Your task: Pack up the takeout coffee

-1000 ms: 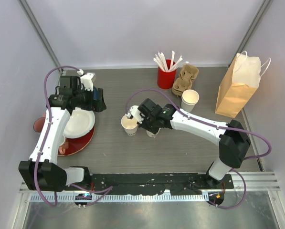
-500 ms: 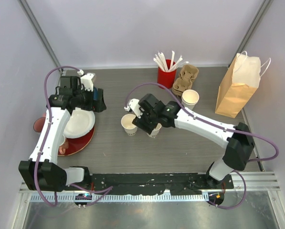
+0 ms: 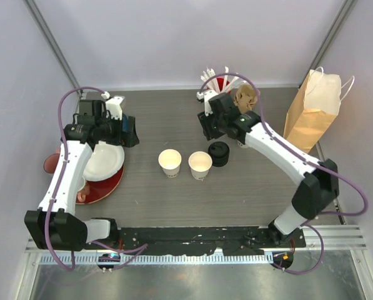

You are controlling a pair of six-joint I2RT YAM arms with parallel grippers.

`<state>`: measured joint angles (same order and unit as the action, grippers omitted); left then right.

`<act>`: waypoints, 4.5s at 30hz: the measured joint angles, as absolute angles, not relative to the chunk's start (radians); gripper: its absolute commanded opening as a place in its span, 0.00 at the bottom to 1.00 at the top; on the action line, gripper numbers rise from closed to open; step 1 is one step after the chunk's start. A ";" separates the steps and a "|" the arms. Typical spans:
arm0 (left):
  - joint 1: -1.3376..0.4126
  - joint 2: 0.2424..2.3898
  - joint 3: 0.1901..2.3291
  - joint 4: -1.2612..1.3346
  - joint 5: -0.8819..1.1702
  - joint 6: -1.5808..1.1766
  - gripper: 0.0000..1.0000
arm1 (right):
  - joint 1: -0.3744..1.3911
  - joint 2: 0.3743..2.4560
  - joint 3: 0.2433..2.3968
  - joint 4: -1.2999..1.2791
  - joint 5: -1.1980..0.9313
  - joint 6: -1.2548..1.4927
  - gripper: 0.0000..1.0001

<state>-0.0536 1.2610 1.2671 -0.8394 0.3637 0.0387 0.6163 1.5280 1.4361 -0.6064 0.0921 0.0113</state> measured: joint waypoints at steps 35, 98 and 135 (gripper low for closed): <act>-0.054 1.288 1.266 -0.843 0.348 0.039 0.88 | 0.628 1.918 1.532 -0.730 0.187 0.093 0.33; -0.054 1.299 1.266 -0.843 0.349 0.059 0.88 | 0.696 1.920 1.515 -0.795 0.329 0.033 0.01; -0.044 1.296 1.266 -0.850 0.365 0.028 0.90 | 0.917 1.745 1.752 -0.789 -0.182 -0.183 0.01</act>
<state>-0.0437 1.2961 1.2663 -0.8501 0.3653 0.0284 0.9173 1.7447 1.7523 -0.7891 -0.1822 -0.1825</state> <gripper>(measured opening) 0.892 0.090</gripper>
